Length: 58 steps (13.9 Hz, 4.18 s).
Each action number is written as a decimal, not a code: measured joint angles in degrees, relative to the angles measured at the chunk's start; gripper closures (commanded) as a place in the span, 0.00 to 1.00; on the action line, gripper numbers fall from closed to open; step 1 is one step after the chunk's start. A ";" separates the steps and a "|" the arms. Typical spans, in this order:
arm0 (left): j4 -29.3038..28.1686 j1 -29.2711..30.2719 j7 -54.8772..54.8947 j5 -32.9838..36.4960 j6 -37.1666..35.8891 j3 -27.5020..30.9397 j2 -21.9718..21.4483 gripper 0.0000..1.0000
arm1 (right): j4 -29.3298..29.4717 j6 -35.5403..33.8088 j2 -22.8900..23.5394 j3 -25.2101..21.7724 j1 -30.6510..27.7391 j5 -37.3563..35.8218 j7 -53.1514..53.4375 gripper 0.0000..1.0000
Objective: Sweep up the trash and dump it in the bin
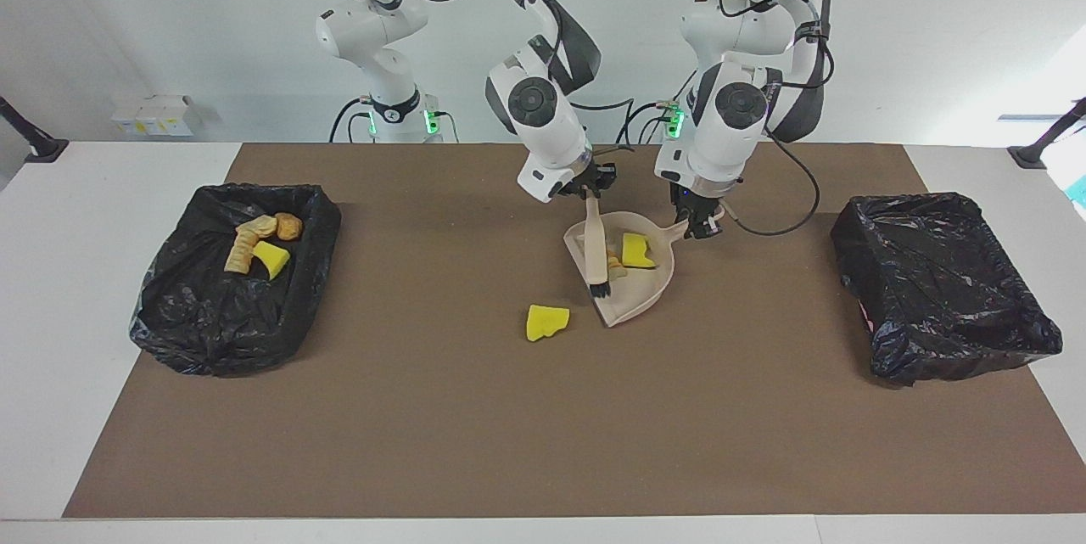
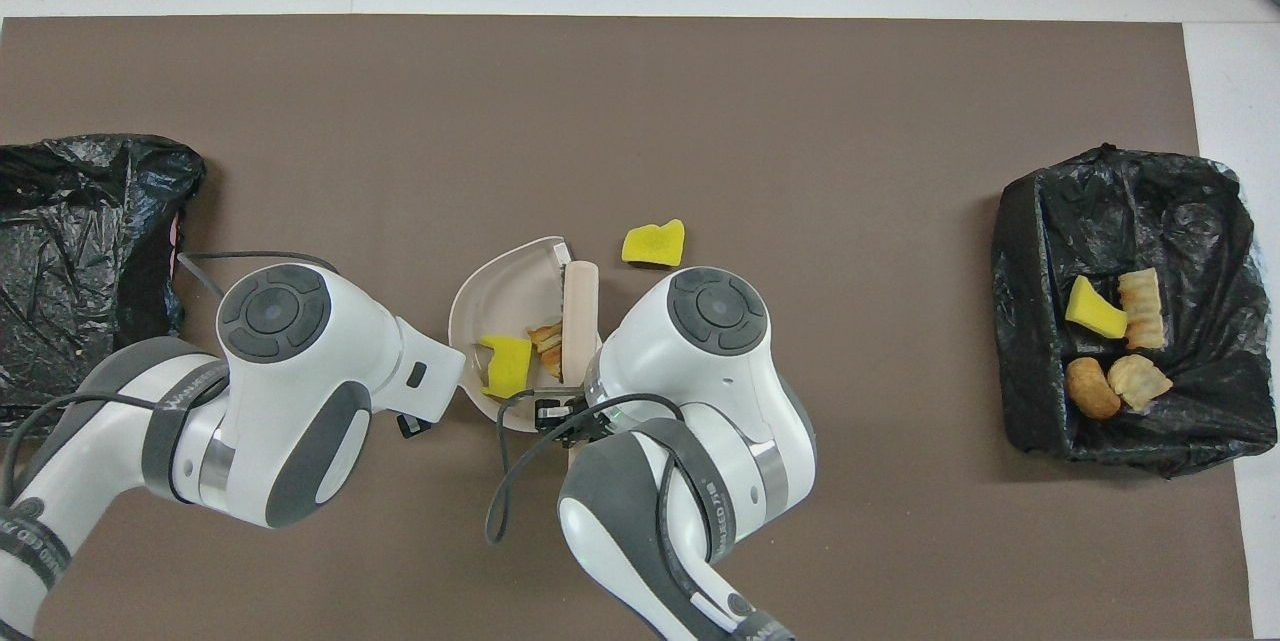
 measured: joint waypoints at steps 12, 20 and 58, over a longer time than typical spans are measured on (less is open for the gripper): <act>0.48 2.03 -10.31 -0.04 2.37 0.29 0.18 1.00 | 4.85 -7.10 4.93 -0.64 -10.53 -24.99 -7.37 1.00; 0.25 2.02 -10.32 -0.04 2.46 0.21 0.23 1.00 | 7.47 -6.00 8.68 9.69 -9.47 -22.16 -15.95 1.00; 37.23 46.32 41.03 36.95 -11.51 0.94 11.89 1.00 | 0.85 -13.89 -6.11 9.86 -10.59 -20.94 7.79 0.00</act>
